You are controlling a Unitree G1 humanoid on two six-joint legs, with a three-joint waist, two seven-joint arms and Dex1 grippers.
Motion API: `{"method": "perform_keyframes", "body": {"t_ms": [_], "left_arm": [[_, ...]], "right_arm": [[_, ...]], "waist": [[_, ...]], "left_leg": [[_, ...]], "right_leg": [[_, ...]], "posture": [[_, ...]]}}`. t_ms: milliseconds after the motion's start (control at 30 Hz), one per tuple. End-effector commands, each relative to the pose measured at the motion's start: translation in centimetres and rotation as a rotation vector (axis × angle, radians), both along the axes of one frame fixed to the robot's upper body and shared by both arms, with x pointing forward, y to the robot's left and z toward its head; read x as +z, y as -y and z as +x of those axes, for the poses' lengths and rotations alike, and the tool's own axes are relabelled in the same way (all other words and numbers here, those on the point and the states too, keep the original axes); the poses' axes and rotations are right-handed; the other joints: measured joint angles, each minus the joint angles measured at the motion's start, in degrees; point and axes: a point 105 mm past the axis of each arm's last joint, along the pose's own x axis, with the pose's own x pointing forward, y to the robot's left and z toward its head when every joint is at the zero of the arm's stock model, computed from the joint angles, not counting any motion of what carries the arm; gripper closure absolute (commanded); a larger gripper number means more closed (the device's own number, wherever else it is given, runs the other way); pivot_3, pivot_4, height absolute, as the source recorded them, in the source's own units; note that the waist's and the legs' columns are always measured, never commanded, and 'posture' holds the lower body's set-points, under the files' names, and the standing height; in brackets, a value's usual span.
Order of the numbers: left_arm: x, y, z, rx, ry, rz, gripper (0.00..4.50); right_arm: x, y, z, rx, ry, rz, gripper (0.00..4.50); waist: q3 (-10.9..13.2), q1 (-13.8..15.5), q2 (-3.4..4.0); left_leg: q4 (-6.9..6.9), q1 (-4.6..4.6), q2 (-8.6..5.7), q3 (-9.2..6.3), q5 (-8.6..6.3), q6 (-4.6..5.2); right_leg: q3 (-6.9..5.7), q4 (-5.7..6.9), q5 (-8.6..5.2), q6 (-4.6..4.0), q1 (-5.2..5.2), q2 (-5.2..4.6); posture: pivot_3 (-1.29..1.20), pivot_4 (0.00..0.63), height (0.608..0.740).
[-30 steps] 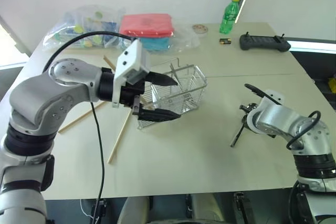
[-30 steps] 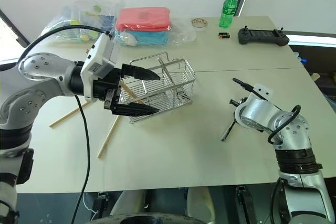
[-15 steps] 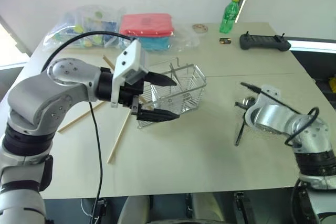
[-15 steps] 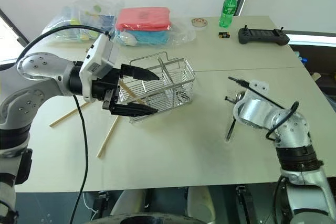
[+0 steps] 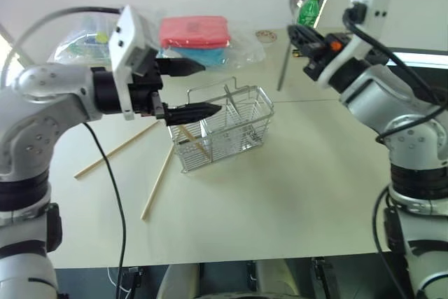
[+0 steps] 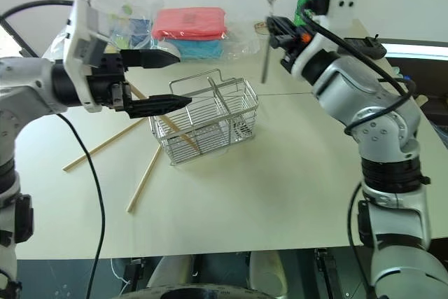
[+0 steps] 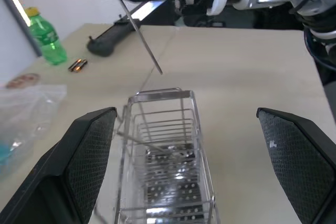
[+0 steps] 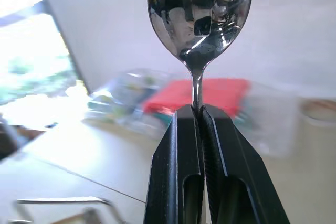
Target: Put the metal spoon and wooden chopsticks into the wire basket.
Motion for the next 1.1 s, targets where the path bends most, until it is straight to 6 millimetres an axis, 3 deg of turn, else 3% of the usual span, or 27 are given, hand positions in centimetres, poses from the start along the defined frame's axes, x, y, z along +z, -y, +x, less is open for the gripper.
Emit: {"method": "perform_keyframes", "body": {"t_ms": [33,233,500,600,733,833,967,1100], "left_arm": [[0.9,-0.7,-0.9,0.029,0.035,-0.001,0.0],[0.9,-1.5,-1.0,0.086,0.03,0.02,0.0],[1.5,-1.4,-1.0,0.093,0.036,0.013,0.0],[1.6,-1.3,-1.0,0.093,0.035,0.011,0.0],[1.6,-1.3,-0.8,0.096,0.033,0.005,0.0],[1.5,-1.4,-0.6,0.102,0.031,0.002,0.0],[1.6,-1.5,-0.3,0.111,0.034,-0.006,0.0],[1.6,-1.5,-0.1,0.114,0.04,-0.008,0.0]], "right_arm": [[2.1,-1.0,-1.1,0.088,0.094,0.052,4.46],[-1.1,-3.6,-1.1,0.216,0.036,-0.006,4.46],[-5.2,-3.4,1.4,0.124,0.028,-0.098,4.46],[-5.8,-3.0,2.2,0.071,0.029,-0.109,3.49],[-5.7,-2.6,2.6,0.04,0.038,-0.11,1.37],[-5.4,-2.0,2.6,0.025,0.043,-0.104,0.06],[-4.6,-1.1,2.4,0.015,0.062,-0.113,0.06],[-2.1,0.2,1.3,0.054,0.126,-0.167,0.06]], "waist": [[0.0,0.35,-0.02],[-0.01,0.13,-0.04],[-0.03,0.03,-0.08],[-0.03,0.01,-0.07],[-0.03,0.01,-0.07],[-0.03,0.01,-0.08],[-0.03,0.1,-0.08],[-0.03,0.18,-0.07]], "left_leg": [[0.01,0.01,0.0,-0.01,0.01,-0.02],[0.05,0.0,-0.04,-0.01,0.11,-0.19],[0.04,0.08,-0.03,0.01,0.12,-0.22],[0.02,0.1,-0.03,0.01,0.13,-0.24],[0.0,0.09,-0.03,0.01,0.17,-0.3],[0.0,0.1,-0.03,0.01,0.17,-0.31],[0.01,0.1,-0.03,0.01,0.19,-0.34],[0.03,0.09,-0.05,0.01,0.19,-0.34]], "right_leg": [[0.0,0.02,0.0,-0.01,0.02,0.0],[0.06,0.01,0.09,-0.19,0.01,-0.01],[0.06,0.1,0.11,-0.17,0.01,0.01],[0.06,0.11,0.12,-0.16,0.0,0.01],[0.06,0.11,0.12,-0.16,-0.01,0.01],[0.06,0.11,0.12,-0.16,0.0,0.01],[0.06,0.12,0.13,-0.18,0.01,0.01],[0.07,0.11,0.14,-0.19,0.03,0.0]], "posture": [[0.0,0.15,0.692],[0.0,0.15,0.692],[0.0,0.15,0.692],[0.0,0.15,0.692],[0.0,0.15,0.692],[0.0,0.15,0.692],[0.0,0.15,0.692],[0.0,0.15,0.692]]}}
